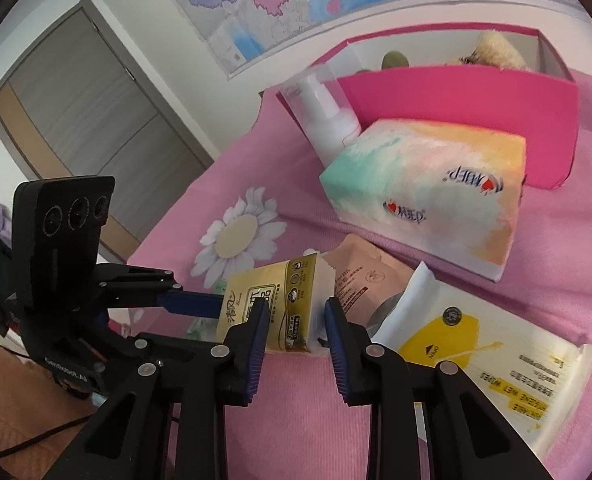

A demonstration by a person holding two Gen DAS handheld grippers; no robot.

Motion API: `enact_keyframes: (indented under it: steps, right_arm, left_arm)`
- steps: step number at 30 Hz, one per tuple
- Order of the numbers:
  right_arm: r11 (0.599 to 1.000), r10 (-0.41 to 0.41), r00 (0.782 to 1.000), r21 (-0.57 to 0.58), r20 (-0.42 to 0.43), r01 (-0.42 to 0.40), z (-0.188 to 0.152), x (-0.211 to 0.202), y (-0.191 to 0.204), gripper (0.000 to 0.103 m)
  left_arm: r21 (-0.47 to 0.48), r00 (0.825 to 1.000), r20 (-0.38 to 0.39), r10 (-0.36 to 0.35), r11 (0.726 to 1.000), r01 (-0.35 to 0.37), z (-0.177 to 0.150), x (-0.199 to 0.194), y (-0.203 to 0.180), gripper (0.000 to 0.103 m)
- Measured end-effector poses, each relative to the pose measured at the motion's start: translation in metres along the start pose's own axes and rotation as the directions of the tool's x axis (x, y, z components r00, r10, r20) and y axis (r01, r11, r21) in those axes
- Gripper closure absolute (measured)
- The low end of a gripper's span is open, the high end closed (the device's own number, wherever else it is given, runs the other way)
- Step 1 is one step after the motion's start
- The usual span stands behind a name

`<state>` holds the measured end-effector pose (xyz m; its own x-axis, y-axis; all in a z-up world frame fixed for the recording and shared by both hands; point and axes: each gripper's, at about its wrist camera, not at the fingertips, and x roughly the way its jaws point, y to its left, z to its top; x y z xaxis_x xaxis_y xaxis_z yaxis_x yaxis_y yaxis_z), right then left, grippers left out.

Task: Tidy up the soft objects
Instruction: 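Lift the gold-yellow packet into the pink box and open the right gripper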

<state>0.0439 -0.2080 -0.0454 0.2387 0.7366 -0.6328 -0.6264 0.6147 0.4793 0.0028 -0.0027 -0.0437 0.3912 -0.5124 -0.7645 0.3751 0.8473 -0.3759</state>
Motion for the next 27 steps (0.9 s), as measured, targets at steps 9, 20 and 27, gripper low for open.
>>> enact_keyframes:
  steps: [9,20,27]
  right_arm:
    - [1.000,-0.013,0.996,0.001,0.094,0.013,0.015,-0.034,0.003,0.074]
    - [0.999,-0.048,0.972,0.000,0.232,0.049,0.062,-0.070,-0.009,0.074]
    - [0.997,-0.076,0.949,0.008,0.307,0.077,0.111,-0.076,-0.024,0.074]
  left_arm:
    - [0.071,0.996,0.089,0.014,0.997,-0.020,0.035,-0.014,-0.015,0.053]
    - [0.178,0.979,0.196,0.055,0.980,-0.090,0.107,-0.027,-0.030,0.053]
    - [0.172,0.973,0.212,0.091,0.977,-0.129,0.163,-0.018,-0.027,0.053]
